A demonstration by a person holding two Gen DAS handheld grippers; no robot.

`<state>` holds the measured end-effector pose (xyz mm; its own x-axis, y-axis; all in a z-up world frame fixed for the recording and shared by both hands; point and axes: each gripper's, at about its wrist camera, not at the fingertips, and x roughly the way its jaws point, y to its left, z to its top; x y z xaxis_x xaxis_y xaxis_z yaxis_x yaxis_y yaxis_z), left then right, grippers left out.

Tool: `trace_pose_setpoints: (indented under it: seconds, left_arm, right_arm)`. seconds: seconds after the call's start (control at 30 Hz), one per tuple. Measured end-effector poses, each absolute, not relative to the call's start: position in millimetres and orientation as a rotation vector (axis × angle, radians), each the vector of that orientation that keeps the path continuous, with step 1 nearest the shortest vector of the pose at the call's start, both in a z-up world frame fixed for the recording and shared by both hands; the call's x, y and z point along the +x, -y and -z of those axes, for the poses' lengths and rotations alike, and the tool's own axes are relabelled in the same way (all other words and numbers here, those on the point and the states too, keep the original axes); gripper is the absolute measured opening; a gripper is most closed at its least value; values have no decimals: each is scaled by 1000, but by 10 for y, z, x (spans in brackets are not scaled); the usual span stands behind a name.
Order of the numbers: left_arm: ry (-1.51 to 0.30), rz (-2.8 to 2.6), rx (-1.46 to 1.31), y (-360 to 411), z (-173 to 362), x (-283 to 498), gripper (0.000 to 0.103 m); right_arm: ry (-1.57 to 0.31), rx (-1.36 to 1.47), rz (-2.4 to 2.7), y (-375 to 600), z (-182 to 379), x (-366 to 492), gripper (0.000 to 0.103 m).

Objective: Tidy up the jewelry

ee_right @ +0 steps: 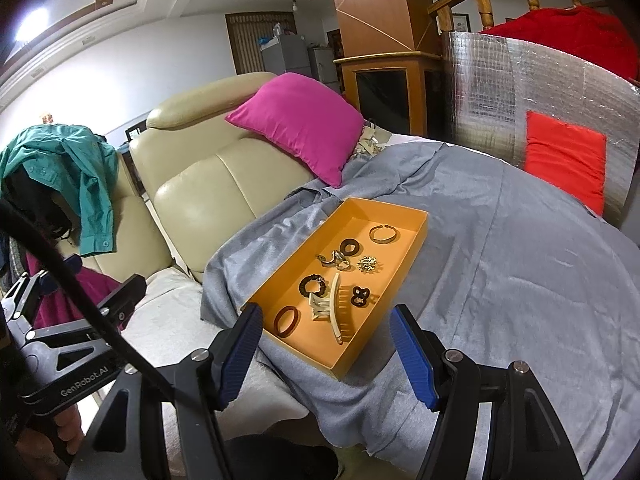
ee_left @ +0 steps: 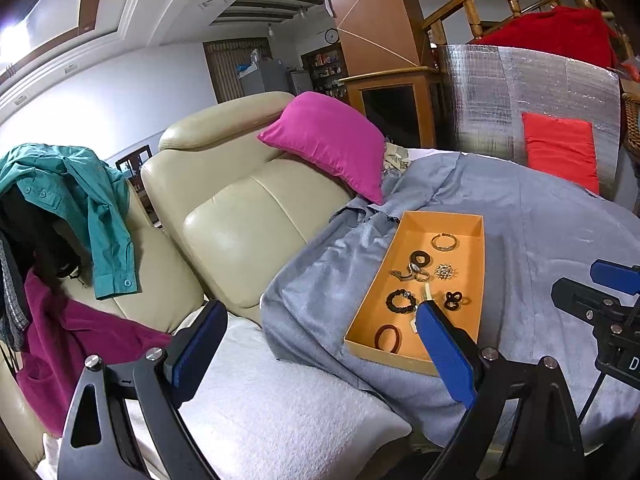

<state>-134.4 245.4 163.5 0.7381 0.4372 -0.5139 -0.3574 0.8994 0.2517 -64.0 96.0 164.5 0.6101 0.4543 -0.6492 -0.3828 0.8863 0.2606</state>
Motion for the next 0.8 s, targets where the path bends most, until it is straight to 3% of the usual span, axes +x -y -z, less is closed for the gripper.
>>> trace_pose_setpoints:
  seconds: [0.8]
  left_arm:
    - [-642, -423, 143, -2747, -1421, -923, 95]
  right_arm:
    - [-826, 76, -474, -1322, -1371, -205, 70]
